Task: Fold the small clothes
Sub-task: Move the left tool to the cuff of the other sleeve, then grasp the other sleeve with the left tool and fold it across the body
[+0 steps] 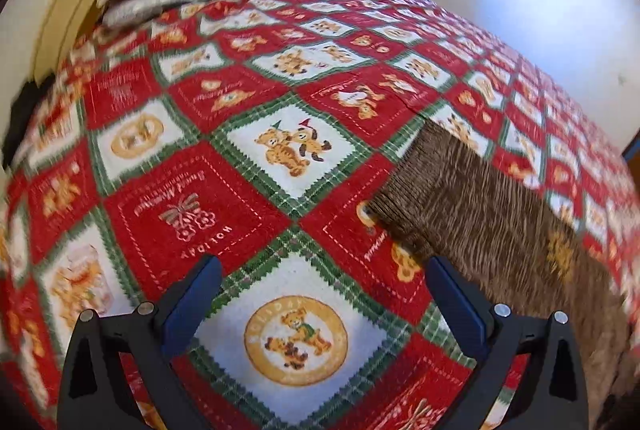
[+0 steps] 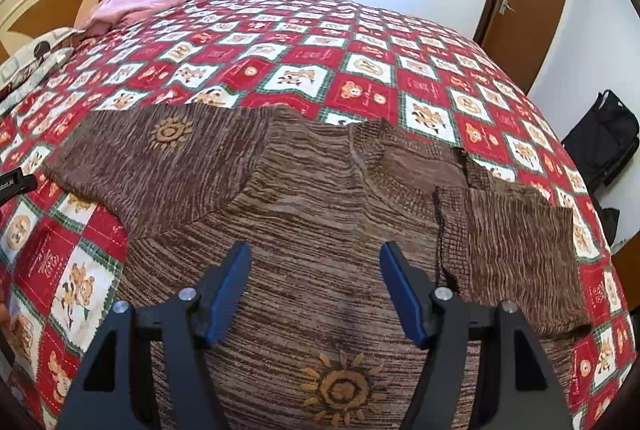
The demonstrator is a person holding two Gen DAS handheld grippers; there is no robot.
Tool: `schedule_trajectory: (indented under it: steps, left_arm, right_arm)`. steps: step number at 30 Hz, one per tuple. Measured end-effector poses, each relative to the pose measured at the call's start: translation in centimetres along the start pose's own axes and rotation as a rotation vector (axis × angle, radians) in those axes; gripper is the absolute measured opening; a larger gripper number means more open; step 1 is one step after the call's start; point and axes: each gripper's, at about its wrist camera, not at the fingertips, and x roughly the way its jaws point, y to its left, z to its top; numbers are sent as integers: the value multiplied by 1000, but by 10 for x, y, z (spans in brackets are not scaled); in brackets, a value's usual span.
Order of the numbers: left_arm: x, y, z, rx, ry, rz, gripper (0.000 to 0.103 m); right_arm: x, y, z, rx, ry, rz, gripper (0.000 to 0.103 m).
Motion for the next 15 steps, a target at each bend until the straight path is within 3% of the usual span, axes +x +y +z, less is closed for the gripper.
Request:
schedule_trajectory:
  steps: [4, 6, 8, 12, 15]
  left_arm:
    - [6, 1, 5, -65, -11, -52, 101]
    - [2, -5, 8, -75, -17, -116, 90]
    - [-1, -13, 8, -73, -27, -166, 90]
    - [16, -28, 6, -86, 41, -155, 90]
    - [25, -37, 7, -87, 45, -108, 90]
  right_arm:
    - [0, -6, 0, 22, -2, 4, 70]
    - [1, -7, 0, 25, 0, 2, 70]
    - [1, -8, -1, 26, 3, -2, 70]
    - [3, -12, -2, 38, 10, 0, 70]
    - [2, -14, -2, 38, 7, -1, 70]
